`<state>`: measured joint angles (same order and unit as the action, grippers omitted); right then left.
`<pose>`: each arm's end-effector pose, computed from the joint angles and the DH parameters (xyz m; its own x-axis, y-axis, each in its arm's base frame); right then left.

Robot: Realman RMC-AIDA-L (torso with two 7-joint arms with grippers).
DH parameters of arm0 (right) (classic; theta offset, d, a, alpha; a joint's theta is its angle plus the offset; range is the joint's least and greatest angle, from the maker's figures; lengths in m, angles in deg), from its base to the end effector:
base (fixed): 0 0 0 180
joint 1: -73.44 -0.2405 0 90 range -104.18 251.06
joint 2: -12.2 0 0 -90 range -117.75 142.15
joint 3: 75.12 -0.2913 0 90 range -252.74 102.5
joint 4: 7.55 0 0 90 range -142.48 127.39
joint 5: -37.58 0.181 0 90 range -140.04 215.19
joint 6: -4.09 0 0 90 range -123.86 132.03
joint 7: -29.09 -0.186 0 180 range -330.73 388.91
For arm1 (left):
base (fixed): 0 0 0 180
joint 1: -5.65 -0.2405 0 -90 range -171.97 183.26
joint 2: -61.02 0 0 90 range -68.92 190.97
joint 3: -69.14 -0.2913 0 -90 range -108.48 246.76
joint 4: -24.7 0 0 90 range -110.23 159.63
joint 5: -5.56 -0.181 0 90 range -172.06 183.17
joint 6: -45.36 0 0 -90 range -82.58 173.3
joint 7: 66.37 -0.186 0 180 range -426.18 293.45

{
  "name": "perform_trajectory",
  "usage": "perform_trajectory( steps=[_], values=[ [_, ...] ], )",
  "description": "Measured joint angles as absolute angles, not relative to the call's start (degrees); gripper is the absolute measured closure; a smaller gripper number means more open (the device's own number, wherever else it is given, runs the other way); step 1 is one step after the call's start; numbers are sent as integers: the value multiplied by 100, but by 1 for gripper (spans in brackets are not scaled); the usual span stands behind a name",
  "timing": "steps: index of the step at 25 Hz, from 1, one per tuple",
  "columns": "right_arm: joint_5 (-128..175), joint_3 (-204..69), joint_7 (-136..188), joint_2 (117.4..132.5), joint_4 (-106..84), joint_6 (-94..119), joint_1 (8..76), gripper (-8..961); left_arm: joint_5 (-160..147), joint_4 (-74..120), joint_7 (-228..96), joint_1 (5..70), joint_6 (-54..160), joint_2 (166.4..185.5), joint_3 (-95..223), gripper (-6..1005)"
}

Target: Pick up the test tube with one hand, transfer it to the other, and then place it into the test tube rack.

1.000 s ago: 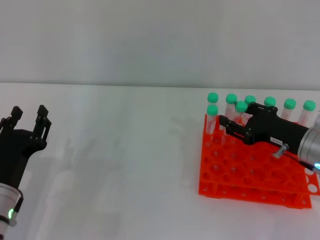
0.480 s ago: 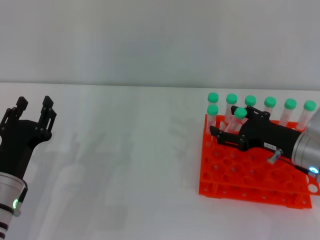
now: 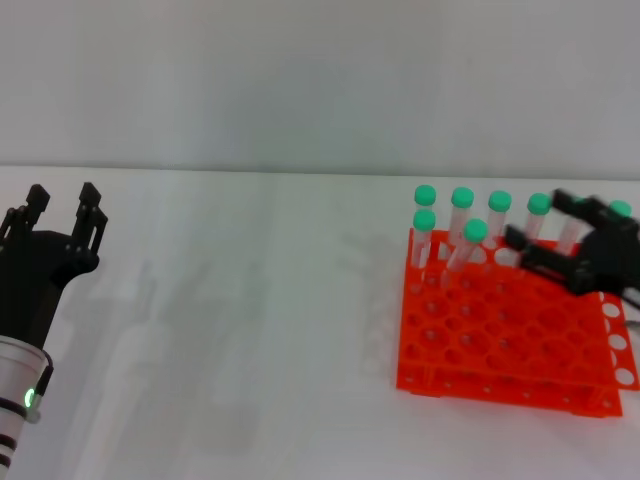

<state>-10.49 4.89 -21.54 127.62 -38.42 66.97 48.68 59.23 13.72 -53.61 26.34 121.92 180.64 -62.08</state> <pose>0.2435 0.3867 -0.0314 0.7107 -0.0157 -0.7033 -0.5064 -0.7055 -0.4959 -0.3317 0.3469 0.0084 0.5870 -0.1806 0.7892 0.7933 -0.0662 -0.6052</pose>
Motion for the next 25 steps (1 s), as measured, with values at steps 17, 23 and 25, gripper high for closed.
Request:
perform_trajectory(
  steps=[17, 23, 25],
  values=[
    [1807, -536, 987, 12839, -1816, 7381, 5140, 91, 6014, 1316, -5312, 2981, 11705, 18092, -6249, 388],
    [2032, -587, 916, 12803, -1666, 6971, 5056, 86, 6059, 1312, -5060, 3152, 11273, 18070, -6223, 296],
    [2082, -589, 914, 12801, -1664, 6929, 5049, 85, 6086, 1326, -4955, 3262, 11042, 18062, -6216, 260]
  ],
)
